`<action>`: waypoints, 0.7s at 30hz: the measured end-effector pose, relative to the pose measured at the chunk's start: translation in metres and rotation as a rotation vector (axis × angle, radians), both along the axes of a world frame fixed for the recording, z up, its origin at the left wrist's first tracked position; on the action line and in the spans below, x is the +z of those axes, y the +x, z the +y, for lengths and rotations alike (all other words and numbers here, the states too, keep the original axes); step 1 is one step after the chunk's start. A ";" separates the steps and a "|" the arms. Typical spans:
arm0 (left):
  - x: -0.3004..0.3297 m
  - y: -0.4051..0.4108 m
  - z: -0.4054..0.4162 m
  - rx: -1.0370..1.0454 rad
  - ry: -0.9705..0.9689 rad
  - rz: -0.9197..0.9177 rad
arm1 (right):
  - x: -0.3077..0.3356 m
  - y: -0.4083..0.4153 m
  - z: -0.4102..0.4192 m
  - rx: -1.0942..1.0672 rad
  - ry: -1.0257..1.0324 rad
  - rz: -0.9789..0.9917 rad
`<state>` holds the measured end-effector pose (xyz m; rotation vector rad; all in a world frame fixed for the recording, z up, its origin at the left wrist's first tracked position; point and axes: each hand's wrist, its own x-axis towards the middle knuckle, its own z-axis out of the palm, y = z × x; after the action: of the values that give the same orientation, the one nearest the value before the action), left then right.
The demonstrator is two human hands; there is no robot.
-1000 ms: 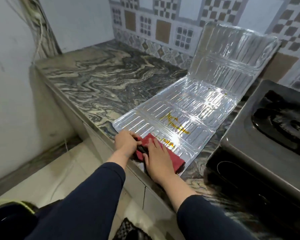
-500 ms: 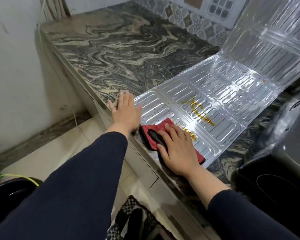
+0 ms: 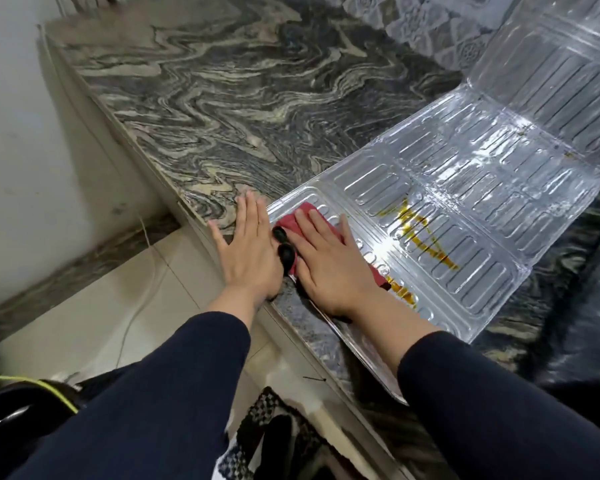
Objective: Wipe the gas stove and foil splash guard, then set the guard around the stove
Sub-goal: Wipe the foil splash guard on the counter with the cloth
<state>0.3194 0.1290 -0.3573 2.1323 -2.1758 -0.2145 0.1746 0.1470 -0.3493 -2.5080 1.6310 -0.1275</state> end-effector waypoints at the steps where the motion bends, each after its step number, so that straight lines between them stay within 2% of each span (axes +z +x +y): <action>1: 0.000 0.000 0.000 0.005 -0.008 -0.001 | 0.000 -0.002 -0.008 0.005 -0.004 0.000; 12: -0.010 -0.003 -0.003 0.043 -0.048 0.043 | -0.002 -0.100 -0.111 -0.391 -0.040 0.037; 16: -0.012 -0.004 -0.003 0.057 -0.057 0.036 | -0.001 -0.089 -0.122 -0.548 -0.020 0.056; 18: -0.011 -0.004 -0.003 0.063 -0.060 0.023 | 0.001 -0.059 -0.105 -0.521 -0.046 0.006; 21: -0.009 -0.005 -0.003 0.062 -0.046 0.029 | 0.002 -0.008 -0.063 -0.325 -0.035 -0.051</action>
<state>0.3146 0.1262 -0.3662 2.1541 -2.0747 -0.1877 0.1662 0.0844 -0.3477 -2.2224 2.0170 -0.2548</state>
